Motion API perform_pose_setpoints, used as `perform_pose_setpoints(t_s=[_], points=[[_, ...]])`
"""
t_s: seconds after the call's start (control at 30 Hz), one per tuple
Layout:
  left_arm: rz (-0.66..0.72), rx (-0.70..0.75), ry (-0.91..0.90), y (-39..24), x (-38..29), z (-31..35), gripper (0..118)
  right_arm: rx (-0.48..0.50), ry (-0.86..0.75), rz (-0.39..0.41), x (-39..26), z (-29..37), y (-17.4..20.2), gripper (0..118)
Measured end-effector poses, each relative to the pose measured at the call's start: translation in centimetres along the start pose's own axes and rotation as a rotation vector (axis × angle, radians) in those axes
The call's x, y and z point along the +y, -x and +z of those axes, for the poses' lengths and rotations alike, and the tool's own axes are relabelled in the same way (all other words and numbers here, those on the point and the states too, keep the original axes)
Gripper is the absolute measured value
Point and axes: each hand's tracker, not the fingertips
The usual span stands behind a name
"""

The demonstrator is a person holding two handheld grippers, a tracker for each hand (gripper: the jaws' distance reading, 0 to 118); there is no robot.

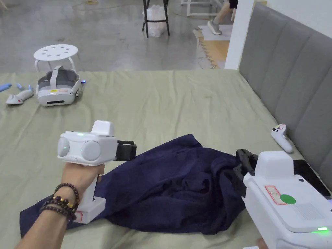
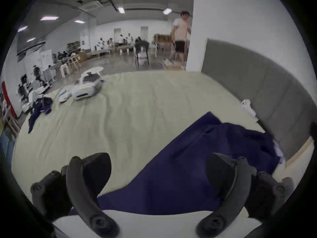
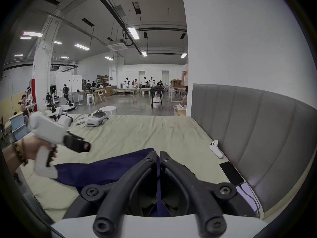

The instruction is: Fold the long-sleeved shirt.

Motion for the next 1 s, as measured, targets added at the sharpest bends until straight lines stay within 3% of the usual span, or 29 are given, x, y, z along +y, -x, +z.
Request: perform_pose_setpoints(t_s=[0.13,0.27,0.3,0.33,0.4,0.43,0.47,0.5,0.53,0.63,0.7,0.73,0.77,0.83,0.87,0.9,1.0], points=[[-0.066,0.002,0.133,-1.0,0.3,-8.8,92,-0.030,0.067,0.005,-1.3,-1.5,-0.9,2],[-0.044,-0.018,0.215,-2.1,-1.7,-12.5,54,-0.055,0.101,0.009,-2.1,-2.5,-2.0,2],[-0.051,-0.013,0.215,-2.7,-2.5,-12.9,52,-0.063,0.108,0.001,-2.3,-2.6,-2.3,2],[-0.056,0.031,0.113,-3.2,-2.7,-11.6,42,-0.071,0.114,-0.007,-2.4,-2.8,-2.6,2],[-0.061,-0.045,0.166,-2.3,-1.9,-11.3,4,-0.067,0.135,-0.036,-2.4,-3.0,-3.2,5],[-0.077,-0.046,0.163,-2.3,-1.8,-11.1,4,-0.061,0.148,-0.050,-2.6,-3.0,-3.3,22],[-0.091,-0.029,0.142,-2.0,-1.7,-11.0,4,-0.056,0.186,-0.067,-2.8,-3.1,-3.5,60],[-0.093,-0.045,0.140,-1.8,-1.3,-10.6,4,-0.056,0.270,-0.081,-3.2,-3.5,-3.6,106],[-0.079,-0.064,0.131,-1.5,-0.9,-10.1,4,-0.039,0.371,-0.094,-3.7,-4.2,-3.8,118],[-0.042,-0.084,0.061,-1.3,0.0,-7.8,4,0.092,0.493,-0.059,-7.4,-6.7,-3.8,107],[-0.042,-0.097,0.043,-1.2,0.3,-6.6,4,0.061,0.555,0.013,-9.8,-9.5,-3.1,105],[-0.049,-0.103,0.035,-1.2,0.3,-5.9,4,0.013,0.562,0.050,-10.7,-11.3,-2.8,94],[-0.054,-0.104,0.025,-1.4,0.7,-4.6,4,-0.017,0.571,0.069,-11.2,-12.6,-2.8,78],[-0.035,-0.115,-0.001,-0.9,0.8,-2.8,4,-0.011,0.569,0.009,-11.6,-14.5,-3.3,14],[-0.021,-0.122,-0.016,-0.4,0.8,-1.8,4,-0.006,0.565,-0.065,-11.1,-14.4,-3.8,5],[-0.002,-0.122,-0.032,0.4,1.3,-1.0,4,-0.001,0.522,-0.097,-10.0,-13.8,-4.4,5],[0.033,-0.088,-0.117,2.5,2.4,2.6,4,-0.029,0.354,-0.081,-5.2,-11.5,-6.3,4]])
